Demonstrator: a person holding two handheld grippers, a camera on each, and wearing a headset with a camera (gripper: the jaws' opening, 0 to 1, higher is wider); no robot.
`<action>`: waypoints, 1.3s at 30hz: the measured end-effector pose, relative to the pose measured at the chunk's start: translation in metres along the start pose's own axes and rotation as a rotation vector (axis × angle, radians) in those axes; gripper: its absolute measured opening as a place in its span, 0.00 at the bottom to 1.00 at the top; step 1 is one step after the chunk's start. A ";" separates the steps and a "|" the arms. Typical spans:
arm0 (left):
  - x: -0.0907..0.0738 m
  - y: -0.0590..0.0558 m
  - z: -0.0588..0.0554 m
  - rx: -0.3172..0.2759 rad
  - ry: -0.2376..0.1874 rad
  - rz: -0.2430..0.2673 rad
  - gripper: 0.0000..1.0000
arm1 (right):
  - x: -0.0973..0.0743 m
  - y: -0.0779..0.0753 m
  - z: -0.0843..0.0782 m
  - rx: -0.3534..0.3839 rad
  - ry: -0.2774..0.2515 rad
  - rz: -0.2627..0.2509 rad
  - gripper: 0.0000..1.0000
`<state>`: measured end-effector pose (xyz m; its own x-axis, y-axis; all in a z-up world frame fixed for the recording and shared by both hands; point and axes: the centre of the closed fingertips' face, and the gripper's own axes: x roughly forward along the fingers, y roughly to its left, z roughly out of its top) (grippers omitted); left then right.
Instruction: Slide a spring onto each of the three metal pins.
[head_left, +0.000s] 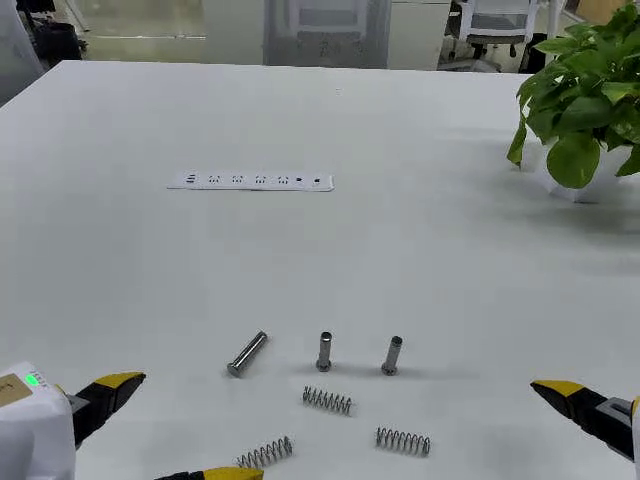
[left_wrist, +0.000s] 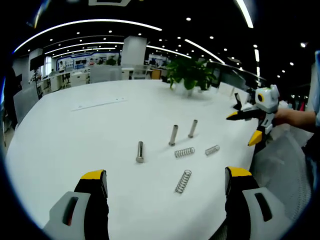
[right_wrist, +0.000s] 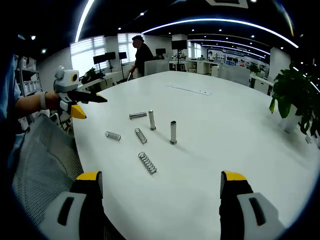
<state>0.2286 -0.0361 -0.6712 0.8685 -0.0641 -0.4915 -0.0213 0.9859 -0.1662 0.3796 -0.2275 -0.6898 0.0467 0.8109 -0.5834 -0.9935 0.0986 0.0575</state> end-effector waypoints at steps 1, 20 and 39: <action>0.000 0.001 0.000 0.002 0.001 -0.001 1.00 | 0.000 0.000 0.000 0.000 0.000 0.000 0.99; 0.017 0.013 0.008 0.025 0.088 -0.037 1.00 | -0.003 -0.003 -0.002 -0.013 0.007 -0.010 0.99; 0.044 0.028 0.027 0.069 0.213 -0.061 0.88 | 0.000 -0.001 -0.006 -0.024 0.019 -0.004 0.99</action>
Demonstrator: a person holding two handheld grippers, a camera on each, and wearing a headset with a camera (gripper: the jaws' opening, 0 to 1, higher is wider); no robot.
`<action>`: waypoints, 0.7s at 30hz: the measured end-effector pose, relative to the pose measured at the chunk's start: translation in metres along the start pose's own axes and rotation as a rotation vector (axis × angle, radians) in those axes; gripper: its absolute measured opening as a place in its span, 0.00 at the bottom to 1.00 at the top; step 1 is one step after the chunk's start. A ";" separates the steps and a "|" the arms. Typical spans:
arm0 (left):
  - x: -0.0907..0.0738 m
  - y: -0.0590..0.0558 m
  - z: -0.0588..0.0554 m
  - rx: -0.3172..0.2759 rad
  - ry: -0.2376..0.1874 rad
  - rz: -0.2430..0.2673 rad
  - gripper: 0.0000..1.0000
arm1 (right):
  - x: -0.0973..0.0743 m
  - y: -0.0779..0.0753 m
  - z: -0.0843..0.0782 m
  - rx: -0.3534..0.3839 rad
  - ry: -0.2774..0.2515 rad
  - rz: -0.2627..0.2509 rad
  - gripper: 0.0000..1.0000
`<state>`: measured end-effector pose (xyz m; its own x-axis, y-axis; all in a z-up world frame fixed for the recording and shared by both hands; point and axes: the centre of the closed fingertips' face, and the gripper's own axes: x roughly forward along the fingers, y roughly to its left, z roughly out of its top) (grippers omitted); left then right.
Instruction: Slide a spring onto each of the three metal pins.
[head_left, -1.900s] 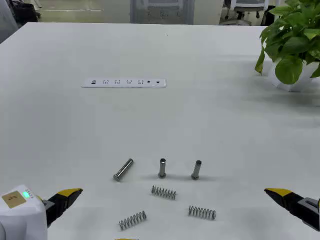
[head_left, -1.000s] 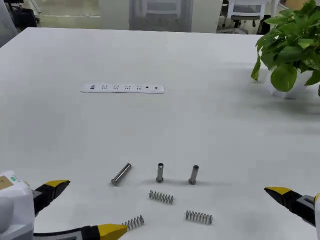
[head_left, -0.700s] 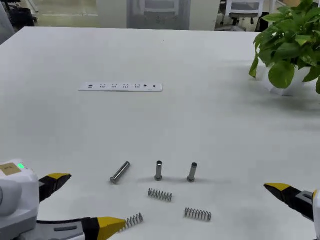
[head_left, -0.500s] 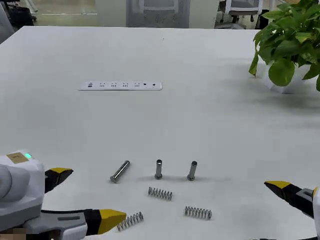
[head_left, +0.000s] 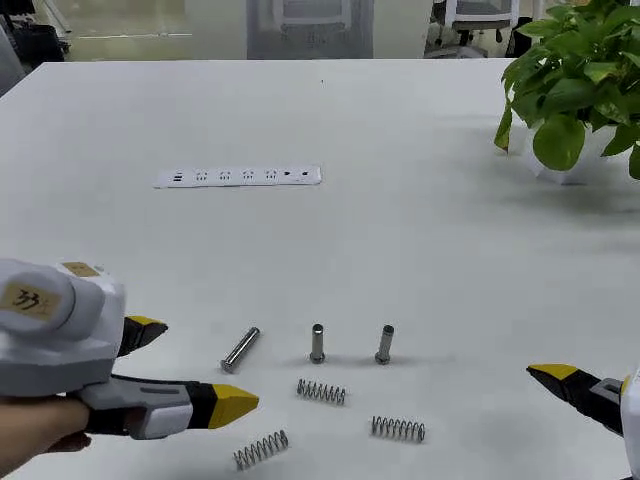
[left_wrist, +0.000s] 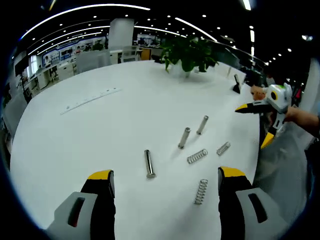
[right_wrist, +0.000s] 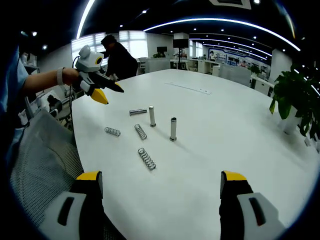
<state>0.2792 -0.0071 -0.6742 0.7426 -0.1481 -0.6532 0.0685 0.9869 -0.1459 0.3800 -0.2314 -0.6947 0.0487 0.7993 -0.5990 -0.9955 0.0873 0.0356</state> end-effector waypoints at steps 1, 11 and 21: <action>0.004 0.005 0.001 0.007 0.008 0.004 0.86 | 0.000 0.000 0.000 -0.002 0.002 0.000 0.99; 0.027 0.018 0.007 -0.016 0.078 -0.022 0.77 | 0.001 0.000 -0.001 0.004 -0.006 -0.003 0.99; 0.051 0.029 0.006 -0.055 0.144 0.018 0.64 | 0.000 0.001 -0.008 0.016 -0.001 -0.006 0.98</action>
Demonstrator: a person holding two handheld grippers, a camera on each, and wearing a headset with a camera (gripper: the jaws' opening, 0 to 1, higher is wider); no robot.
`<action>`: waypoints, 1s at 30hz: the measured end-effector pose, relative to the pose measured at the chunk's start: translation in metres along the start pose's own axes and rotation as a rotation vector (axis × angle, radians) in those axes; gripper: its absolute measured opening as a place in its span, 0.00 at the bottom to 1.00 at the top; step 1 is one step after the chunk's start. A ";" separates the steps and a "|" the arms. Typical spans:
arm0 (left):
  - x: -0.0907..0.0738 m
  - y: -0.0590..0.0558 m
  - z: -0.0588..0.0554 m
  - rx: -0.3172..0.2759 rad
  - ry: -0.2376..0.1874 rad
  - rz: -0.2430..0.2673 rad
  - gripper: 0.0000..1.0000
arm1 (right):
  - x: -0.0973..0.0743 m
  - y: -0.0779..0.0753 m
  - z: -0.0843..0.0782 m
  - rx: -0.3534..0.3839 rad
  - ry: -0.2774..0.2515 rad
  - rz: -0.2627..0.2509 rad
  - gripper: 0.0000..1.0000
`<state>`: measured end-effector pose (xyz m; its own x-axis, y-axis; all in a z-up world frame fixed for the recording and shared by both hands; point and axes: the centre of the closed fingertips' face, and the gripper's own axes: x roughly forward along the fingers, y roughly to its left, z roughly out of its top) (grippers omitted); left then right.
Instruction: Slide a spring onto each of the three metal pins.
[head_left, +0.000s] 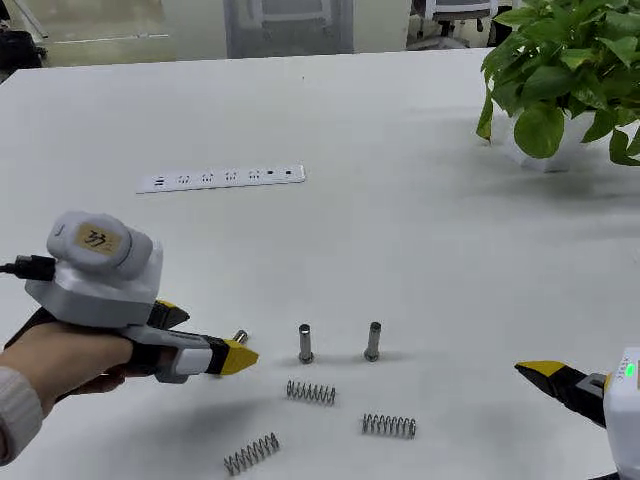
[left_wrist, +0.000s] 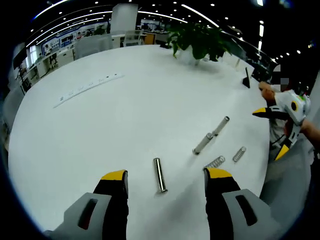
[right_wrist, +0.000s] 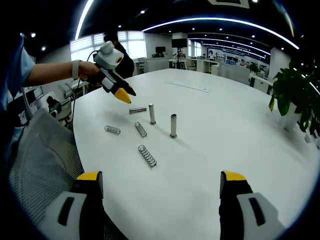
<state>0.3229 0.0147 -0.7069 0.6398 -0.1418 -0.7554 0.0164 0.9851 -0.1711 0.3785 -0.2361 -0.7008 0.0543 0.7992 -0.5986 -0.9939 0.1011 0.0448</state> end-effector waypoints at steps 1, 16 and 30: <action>0.002 0.000 0.001 -0.001 -0.001 -0.001 0.62 | 0.000 0.000 0.000 0.002 0.001 0.000 0.98; 0.036 0.010 -0.011 0.010 0.096 0.040 0.37 | -0.002 0.002 -0.006 0.018 -0.003 -0.003 0.98; 0.046 0.018 -0.014 0.193 0.222 0.131 0.24 | -0.003 0.003 -0.009 0.028 -0.006 -0.008 0.98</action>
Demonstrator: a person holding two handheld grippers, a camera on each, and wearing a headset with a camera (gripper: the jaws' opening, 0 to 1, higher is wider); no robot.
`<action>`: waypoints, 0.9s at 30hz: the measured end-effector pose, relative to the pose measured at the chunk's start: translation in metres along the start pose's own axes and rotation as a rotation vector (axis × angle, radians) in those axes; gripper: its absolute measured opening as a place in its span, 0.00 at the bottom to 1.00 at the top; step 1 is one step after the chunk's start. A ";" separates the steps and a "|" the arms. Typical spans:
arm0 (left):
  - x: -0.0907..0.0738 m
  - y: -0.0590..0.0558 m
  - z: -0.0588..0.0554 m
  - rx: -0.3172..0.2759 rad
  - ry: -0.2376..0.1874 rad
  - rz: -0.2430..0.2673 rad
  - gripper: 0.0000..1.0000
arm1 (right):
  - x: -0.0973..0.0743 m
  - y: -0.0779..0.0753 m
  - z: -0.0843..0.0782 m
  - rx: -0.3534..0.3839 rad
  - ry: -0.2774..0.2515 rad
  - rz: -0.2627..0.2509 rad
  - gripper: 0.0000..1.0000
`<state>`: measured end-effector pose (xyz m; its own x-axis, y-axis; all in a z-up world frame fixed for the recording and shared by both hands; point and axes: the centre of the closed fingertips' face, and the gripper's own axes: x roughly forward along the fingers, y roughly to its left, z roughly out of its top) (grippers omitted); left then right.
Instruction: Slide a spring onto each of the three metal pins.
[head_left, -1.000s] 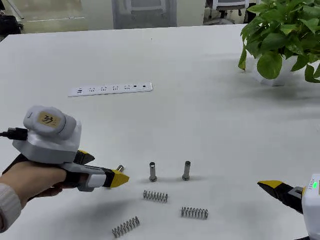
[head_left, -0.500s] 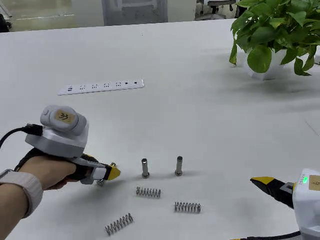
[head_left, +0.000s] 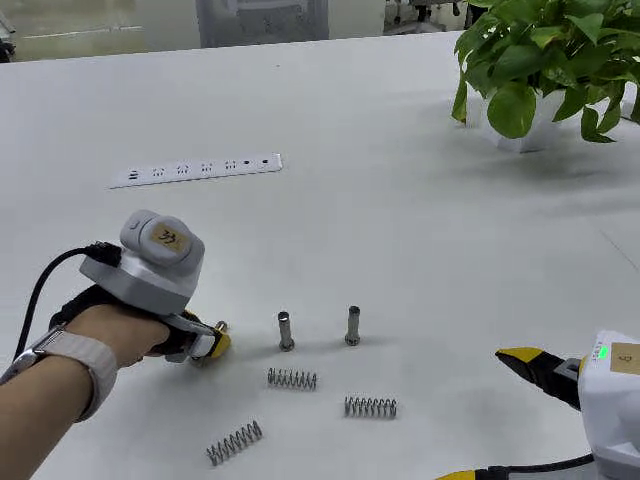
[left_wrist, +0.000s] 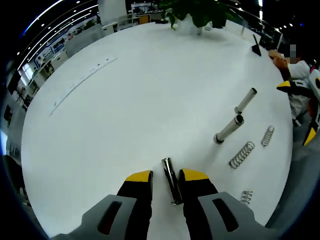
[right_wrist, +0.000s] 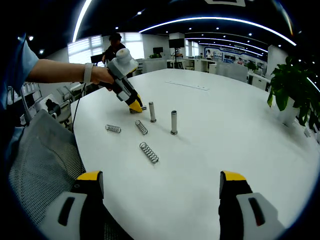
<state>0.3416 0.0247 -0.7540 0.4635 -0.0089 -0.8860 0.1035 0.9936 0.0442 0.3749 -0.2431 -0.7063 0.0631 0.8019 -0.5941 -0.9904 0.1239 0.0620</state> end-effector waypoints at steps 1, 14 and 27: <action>0.001 -0.003 0.002 -0.004 -0.005 -0.009 0.23 | 0.000 0.000 -0.001 0.000 0.001 -0.001 0.98; 0.000 -0.007 0.003 0.018 0.196 -0.026 0.19 | 0.001 0.004 -0.001 0.005 -0.009 0.006 0.98; -0.013 -0.019 -0.001 0.028 0.333 -0.030 0.11 | 0.000 0.007 -0.005 0.005 0.003 0.008 0.98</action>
<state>0.3332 0.0059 -0.7440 0.1476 0.0034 -0.9890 0.1395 0.9899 0.0242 0.3673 -0.2449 -0.7099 0.0546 0.8013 -0.5957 -0.9903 0.1199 0.0706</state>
